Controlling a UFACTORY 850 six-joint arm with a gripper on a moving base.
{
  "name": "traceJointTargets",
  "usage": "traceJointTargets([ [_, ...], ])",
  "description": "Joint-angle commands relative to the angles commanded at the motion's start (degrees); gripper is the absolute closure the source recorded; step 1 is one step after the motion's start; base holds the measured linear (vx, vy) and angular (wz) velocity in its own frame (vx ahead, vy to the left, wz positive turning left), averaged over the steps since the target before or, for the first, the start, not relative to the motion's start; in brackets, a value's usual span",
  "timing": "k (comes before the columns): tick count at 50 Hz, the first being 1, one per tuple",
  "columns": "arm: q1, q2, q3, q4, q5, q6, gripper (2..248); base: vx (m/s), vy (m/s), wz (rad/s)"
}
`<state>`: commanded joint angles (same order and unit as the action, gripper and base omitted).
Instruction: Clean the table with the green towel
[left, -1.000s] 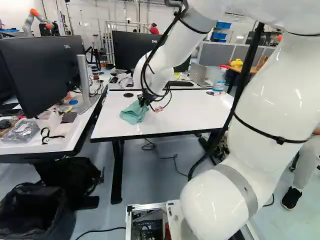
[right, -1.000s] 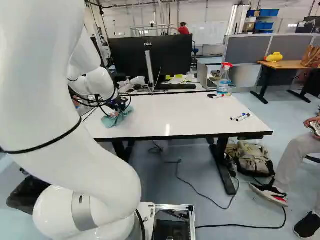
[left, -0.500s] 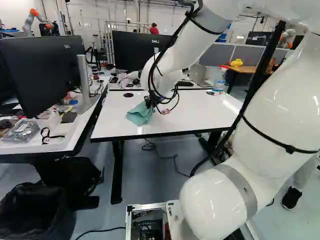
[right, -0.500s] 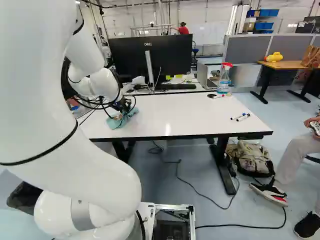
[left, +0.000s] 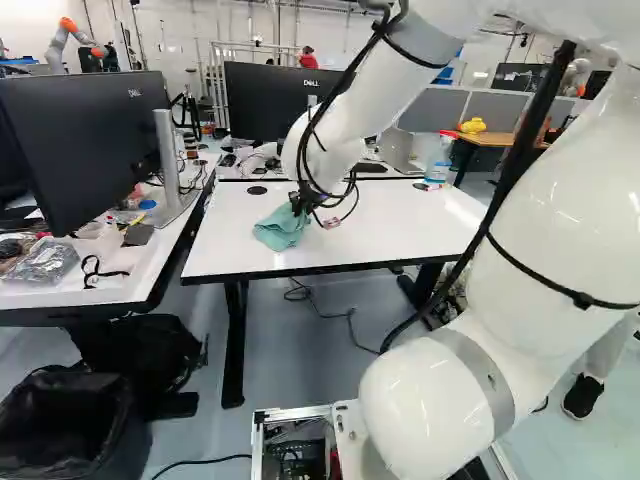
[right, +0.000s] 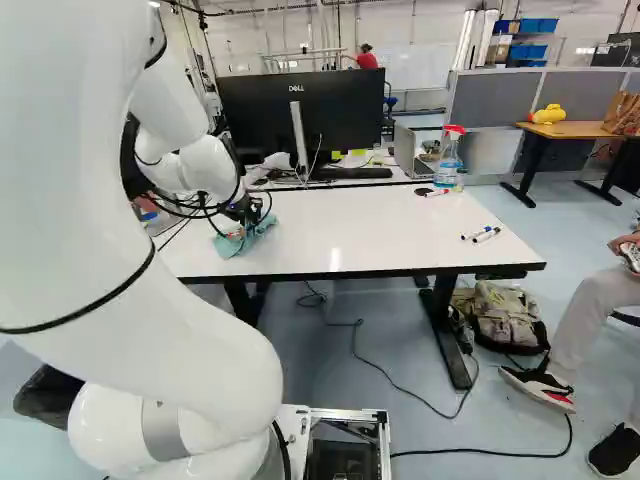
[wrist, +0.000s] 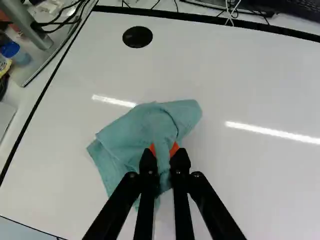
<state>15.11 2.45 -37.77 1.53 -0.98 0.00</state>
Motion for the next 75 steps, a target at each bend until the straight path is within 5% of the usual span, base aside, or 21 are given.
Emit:
traceJointTargets([
  [34, -6.89, 5.48, 2.48, 0.0, 0.0, 0.0, 212, 0.0, 0.0, 0.0],
  [75, -15.13, -0.19, -2.95, 0.0, 0.0, 0.0, 212, 0.0, 0.0, 0.0],
])
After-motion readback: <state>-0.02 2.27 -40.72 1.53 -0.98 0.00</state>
